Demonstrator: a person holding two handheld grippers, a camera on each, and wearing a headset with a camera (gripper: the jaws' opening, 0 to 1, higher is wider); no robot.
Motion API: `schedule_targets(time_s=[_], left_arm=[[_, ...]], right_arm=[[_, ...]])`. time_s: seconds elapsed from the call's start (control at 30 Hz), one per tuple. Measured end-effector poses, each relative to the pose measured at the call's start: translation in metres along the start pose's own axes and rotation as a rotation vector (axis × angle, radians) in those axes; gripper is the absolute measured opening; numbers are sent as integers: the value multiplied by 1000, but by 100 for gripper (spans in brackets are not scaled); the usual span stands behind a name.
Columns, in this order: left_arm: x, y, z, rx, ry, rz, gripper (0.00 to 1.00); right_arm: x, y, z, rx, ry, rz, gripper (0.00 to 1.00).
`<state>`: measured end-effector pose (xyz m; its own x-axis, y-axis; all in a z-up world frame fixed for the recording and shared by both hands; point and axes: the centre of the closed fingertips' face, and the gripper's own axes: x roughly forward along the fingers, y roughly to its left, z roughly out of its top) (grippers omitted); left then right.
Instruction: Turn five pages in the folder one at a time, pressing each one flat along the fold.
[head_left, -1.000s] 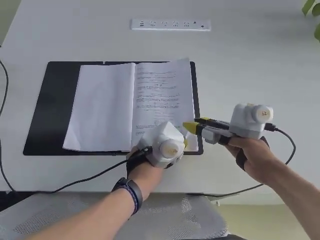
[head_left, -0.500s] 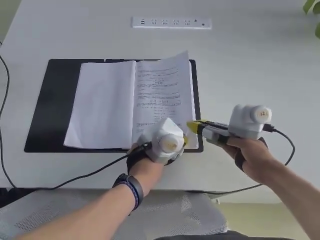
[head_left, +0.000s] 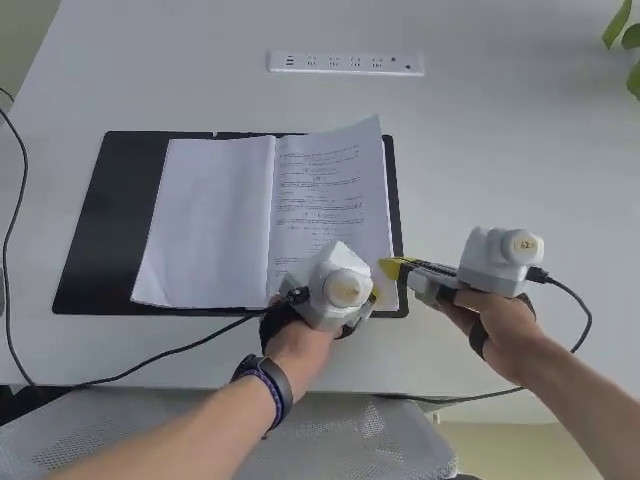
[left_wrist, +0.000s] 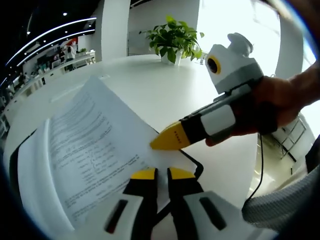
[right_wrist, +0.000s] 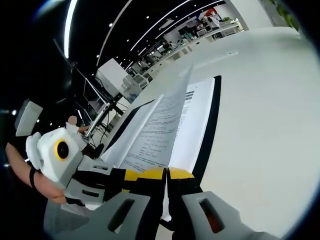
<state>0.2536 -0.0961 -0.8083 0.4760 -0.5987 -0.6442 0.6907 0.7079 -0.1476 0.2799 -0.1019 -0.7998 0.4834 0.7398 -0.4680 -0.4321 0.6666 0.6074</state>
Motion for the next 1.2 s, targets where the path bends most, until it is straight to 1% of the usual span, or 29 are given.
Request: schedule_targets(time_s=[0.03, 0.07, 0.17, 0.27, 0.33, 0.4, 0.43, 0.47, 0.53, 0.73, 0.8, 0.93, 1.1, 1.2], left_arm=[[-1, -2, 1, -30, 0, -12, 7], [-1, -2, 1, -31, 1, -13, 8], [-4, -2, 0, -19, 6, -15, 16], [-9, 0, -2, -10, 27, -15, 23], [-13, 2, -2, -10, 28, -19, 28], [-17, 4, -1, 3, 29, -15, 36], [-20, 4, 1, 0, 22, -27, 37], [-23, 4, 2, 2, 20, -28, 39], [-28, 4, 3, 19, 19, -32, 42], [-43, 7, 12, 29, -6, -37, 49], [-47, 9, 13, 41, -7, -39, 51], [-56, 13, 16, 44, -18, -33, 53], [-69, 20, 18, 54, -33, -29, 56], [-81, 27, 19, 54, -45, -25, 58]], right_arm=[[0, 0, 0, 0, 0, -1, 0], [0, 0, 0, -1, 0, -3, 0], [0, 0, 1, 1, -1, -5, 0], [0, -1, 2, 6, -3, -8, 0], [-1, -2, 3, 13, -11, -11, 0], [-2, -2, 4, 17, -17, -16, 0], [-4, -2, 6, 24, -22, -15, 0], [-4, -3, 6, 26, -24, -16, 0], [-5, -2, 7, 23, -24, -16, 0], [-6, 0, 11, 19, -36, -19, 0], [-7, 2, 13, 26, -45, -20, 0], [-9, 4, 14, 20, -49, -25, 0], [-12, 8, 17, 11, -58, -23, 0], [-14, 14, 22, 7, -77, -18, 0]])
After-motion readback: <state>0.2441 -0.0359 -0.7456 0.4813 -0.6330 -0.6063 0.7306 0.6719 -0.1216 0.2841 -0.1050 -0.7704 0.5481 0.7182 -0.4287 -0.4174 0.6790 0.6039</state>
